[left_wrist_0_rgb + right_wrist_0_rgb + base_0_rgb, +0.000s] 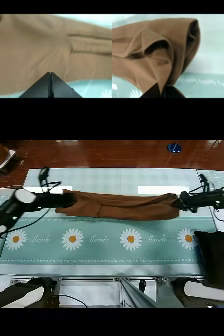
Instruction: Fold the shirts.
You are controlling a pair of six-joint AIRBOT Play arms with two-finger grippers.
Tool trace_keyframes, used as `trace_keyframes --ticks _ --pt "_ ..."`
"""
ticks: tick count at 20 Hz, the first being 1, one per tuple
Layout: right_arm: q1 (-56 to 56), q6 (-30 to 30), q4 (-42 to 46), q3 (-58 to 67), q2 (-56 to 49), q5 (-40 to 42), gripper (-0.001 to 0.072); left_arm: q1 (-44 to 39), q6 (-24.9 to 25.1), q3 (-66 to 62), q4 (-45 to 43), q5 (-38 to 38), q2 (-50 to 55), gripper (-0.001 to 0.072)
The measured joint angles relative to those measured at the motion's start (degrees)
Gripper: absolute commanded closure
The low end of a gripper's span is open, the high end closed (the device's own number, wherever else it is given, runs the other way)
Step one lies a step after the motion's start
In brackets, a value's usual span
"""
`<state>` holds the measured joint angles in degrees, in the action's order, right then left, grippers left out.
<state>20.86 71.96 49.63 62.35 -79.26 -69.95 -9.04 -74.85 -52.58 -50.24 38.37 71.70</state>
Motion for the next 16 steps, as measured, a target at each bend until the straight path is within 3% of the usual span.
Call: trace_keyframes --ticks 4,8,13,16 --pt "0.61 0.96 4.31 -6.69 17.07 -1.84 0.0686 -13.44 -0.68 -9.51 0.39 -3.85 10.03 0.0686" --pt "0.79 2.91 5.66 -10.75 30.53 -3.89 0.0686 -24.13 -5.84 -26.62 0.50 2.34 25.99 0.0686" --pt "0.83 4.59 4.26 -12.07 38.75 -5.38 0.0686 -34.34 -15.06 -44.96 0.52 10.16 42.07 0.0686" --pt "0.83 4.90 2.21 -12.28 40.17 -5.22 0.0686 -38.97 -17.88 -51.23 1.84 13.27 46.95 0.0685"
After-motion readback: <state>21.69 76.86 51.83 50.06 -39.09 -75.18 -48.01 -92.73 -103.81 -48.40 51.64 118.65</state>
